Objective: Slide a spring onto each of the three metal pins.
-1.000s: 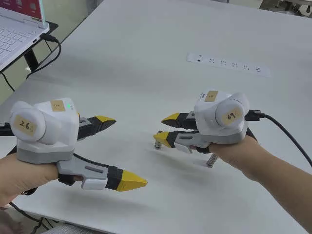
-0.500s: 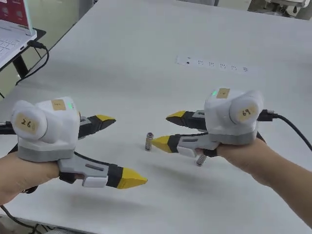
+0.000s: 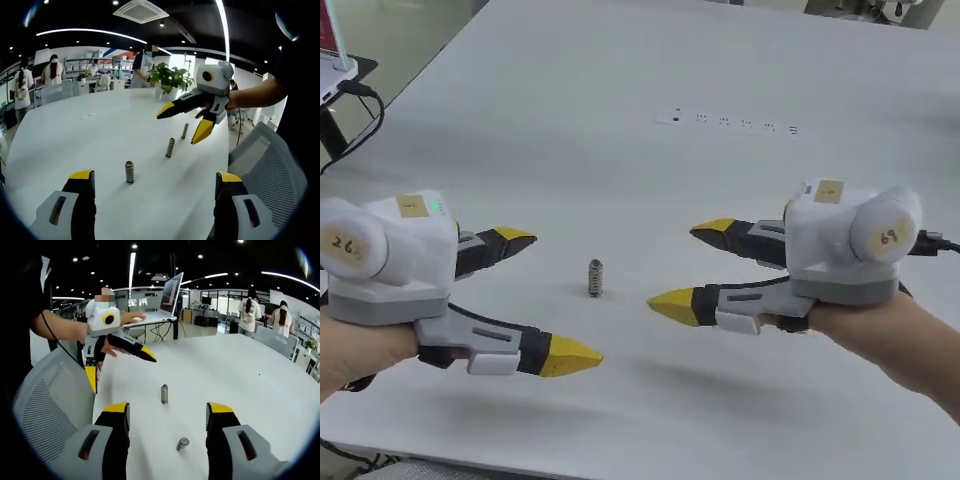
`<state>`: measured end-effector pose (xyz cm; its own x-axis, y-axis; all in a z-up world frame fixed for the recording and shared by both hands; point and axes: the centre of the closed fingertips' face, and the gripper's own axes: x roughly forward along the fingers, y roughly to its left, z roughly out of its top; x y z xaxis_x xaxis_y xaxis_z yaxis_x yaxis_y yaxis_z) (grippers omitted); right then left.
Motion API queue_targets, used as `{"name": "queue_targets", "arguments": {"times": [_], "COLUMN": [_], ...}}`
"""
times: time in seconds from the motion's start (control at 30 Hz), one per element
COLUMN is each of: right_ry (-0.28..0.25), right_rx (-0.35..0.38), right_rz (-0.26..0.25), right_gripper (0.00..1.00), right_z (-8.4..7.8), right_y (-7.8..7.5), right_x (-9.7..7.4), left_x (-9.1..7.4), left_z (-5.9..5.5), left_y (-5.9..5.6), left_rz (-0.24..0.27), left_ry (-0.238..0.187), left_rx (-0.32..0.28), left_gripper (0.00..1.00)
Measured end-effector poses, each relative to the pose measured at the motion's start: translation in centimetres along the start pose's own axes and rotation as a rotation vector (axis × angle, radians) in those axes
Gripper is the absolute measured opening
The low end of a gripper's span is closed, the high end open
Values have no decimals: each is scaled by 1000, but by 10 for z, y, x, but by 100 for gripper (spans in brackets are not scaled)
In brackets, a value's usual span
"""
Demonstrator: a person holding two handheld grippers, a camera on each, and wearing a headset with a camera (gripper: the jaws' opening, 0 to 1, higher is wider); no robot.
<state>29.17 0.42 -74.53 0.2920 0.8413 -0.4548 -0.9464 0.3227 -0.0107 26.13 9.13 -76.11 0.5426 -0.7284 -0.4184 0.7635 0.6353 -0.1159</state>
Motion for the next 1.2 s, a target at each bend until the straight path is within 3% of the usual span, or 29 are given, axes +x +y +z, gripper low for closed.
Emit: {"name": "queue_targets", "arguments": {"times": [0.57,0.73,1.0,1.2], "right_ry": [20,30,93,95], "right_rx": [102,141,245,279], "right_rz": [-148,-172,-195,-224], "right_gripper": [77,82,93,97], "right_z": [-57,-74,-113,-119], "right_y": [-32,-31,-27,-27], "right_x": [-89,-108,-132,-148], "left_x": [10,10,5,1], "left_z": [3,3,1,0], "left_y": [-6,-7,-9,-8], "left_rz": [5,9,15,30], "left_ry": [29,37,44,47], "left_rx": [26,40,38,39], "left_gripper": [98,98,98,98]}}
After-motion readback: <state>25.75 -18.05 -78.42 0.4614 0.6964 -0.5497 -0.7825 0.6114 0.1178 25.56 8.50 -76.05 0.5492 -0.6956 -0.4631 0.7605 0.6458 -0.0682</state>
